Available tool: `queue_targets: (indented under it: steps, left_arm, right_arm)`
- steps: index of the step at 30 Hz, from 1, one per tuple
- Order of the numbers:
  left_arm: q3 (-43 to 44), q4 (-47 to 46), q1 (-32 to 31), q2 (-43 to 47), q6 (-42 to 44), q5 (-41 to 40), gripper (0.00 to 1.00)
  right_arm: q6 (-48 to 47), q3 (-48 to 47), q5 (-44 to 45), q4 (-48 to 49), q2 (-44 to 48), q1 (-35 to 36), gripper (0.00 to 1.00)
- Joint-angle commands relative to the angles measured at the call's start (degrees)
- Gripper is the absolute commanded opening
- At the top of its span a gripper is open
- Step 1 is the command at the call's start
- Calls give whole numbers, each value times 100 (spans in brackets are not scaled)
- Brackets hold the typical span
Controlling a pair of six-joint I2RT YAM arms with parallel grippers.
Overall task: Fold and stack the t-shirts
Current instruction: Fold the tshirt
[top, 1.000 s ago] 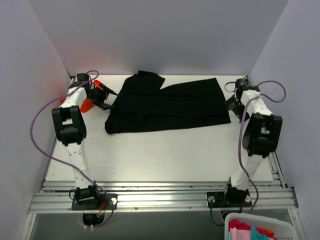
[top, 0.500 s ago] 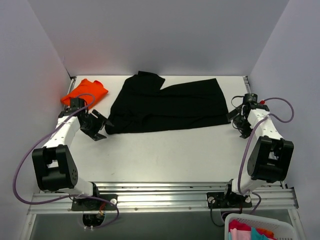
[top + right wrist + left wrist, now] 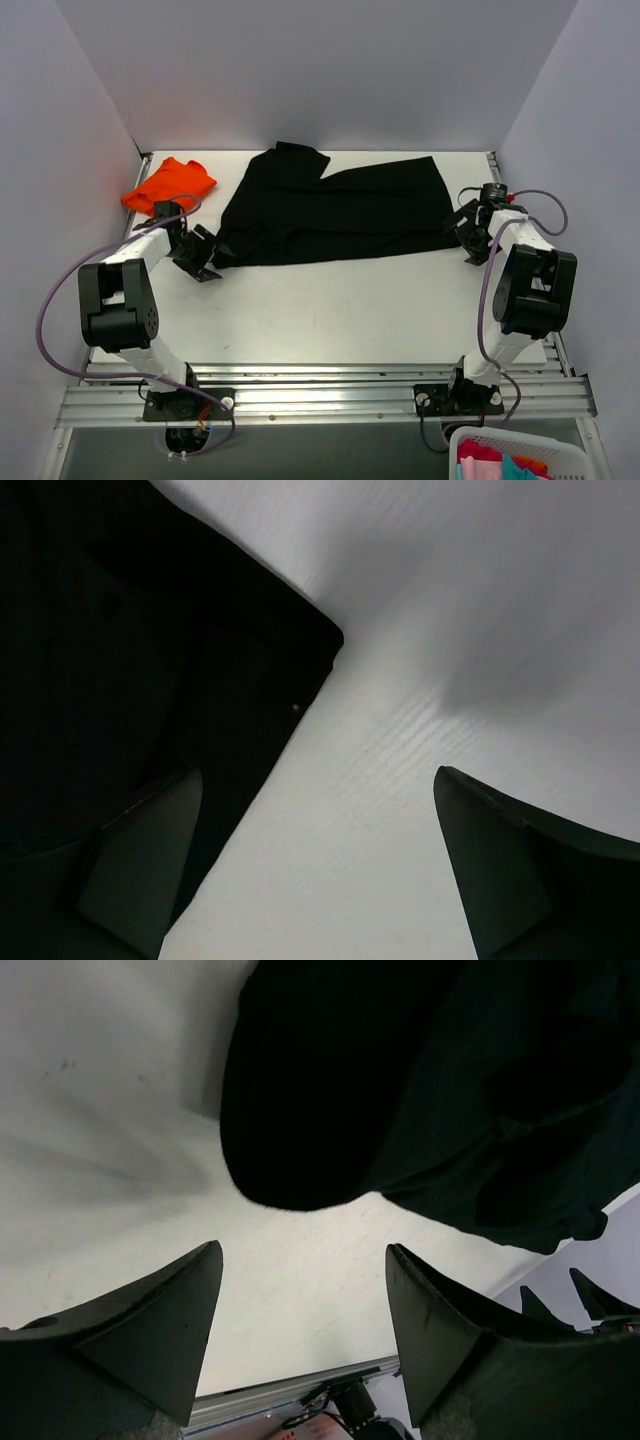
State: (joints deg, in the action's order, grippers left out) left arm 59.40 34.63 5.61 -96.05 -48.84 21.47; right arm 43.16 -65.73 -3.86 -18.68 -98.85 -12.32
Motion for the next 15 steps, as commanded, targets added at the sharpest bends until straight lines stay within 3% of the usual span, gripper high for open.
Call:
queue_targets:
  steps: [1, 6, 9, 10, 12, 15]
  left_arm:
    - [388, -387, -24, -159, 59, 129, 74]
    - [564, -343, -24, -291, 103, 102, 74]
    - [591, -290, -24, -361, 138, 111, 73]
    - [582, -282, -24, -362, 147, 103, 73]
    - [564, -273, -24, -362, 155, 103, 72]
    - [520, -211, -59, -353, 182, 120, 71]
  right_arm:
    - [-71, -177, 122, 101, -204, -25, 96]
    - [-9, 25, 210, 391, -407, -16, 87]
    - [44, 140, 289, 505, -495, -25, 74]
    - [52, 149, 315, 514, -547, -16, 62]
    - [53, 175, 350, 576, -583, -16, 56]
    - [35, 158, 368, 629, -723, -16, 37]
